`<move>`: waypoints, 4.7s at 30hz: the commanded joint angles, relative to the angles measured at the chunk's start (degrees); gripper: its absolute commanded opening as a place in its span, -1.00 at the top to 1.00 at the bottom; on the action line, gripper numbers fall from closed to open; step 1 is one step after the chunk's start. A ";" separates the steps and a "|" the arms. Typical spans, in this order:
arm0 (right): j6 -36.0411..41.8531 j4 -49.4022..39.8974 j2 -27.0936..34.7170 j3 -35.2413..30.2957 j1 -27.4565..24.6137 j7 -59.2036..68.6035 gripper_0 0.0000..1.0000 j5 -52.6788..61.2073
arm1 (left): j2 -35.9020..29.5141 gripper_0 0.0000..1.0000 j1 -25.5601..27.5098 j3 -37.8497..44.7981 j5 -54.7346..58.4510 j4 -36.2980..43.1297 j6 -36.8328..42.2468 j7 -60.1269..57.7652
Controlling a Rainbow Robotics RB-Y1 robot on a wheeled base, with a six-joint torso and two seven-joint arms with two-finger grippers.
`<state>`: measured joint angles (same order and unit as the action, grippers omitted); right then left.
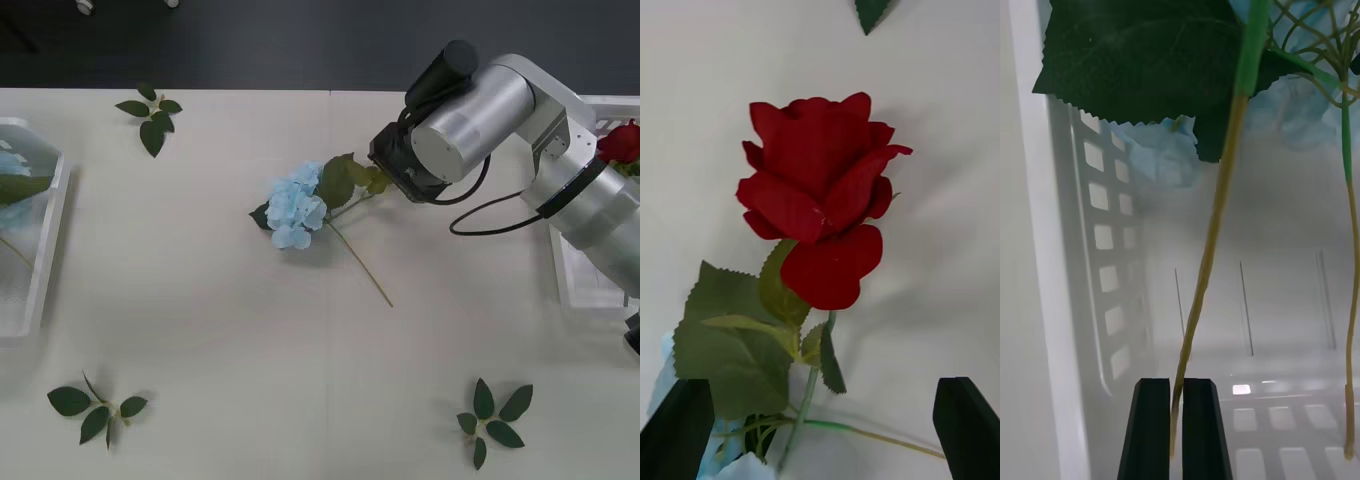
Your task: Put the red flowers into the right box and the blue flowers into the left box
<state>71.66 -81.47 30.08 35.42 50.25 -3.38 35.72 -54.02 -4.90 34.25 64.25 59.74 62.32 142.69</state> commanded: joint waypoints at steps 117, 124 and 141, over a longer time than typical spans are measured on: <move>3.40 -13.36 35.57 -12.57 0.63 -49.62 1.00 30.37 | 18.96 -1.00 -13.29 -0.85 37.88 22.61 45.00 12.31; 1.81 -2.55 41.02 -12.57 -2.18 -66.76 1.00 34.50 | 18.96 -1.00 -13.21 -0.94 37.79 22.53 44.74 12.31; -4.78 17.31 42.60 -12.48 -5.78 -91.19 1.00 29.49 | 19.92 -1.00 -12.94 -0.94 38.06 22.53 44.65 12.31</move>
<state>67.19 -64.07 71.02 24.00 45.63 -91.02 66.52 -34.61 -17.08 32.57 102.26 80.68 107.25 155.98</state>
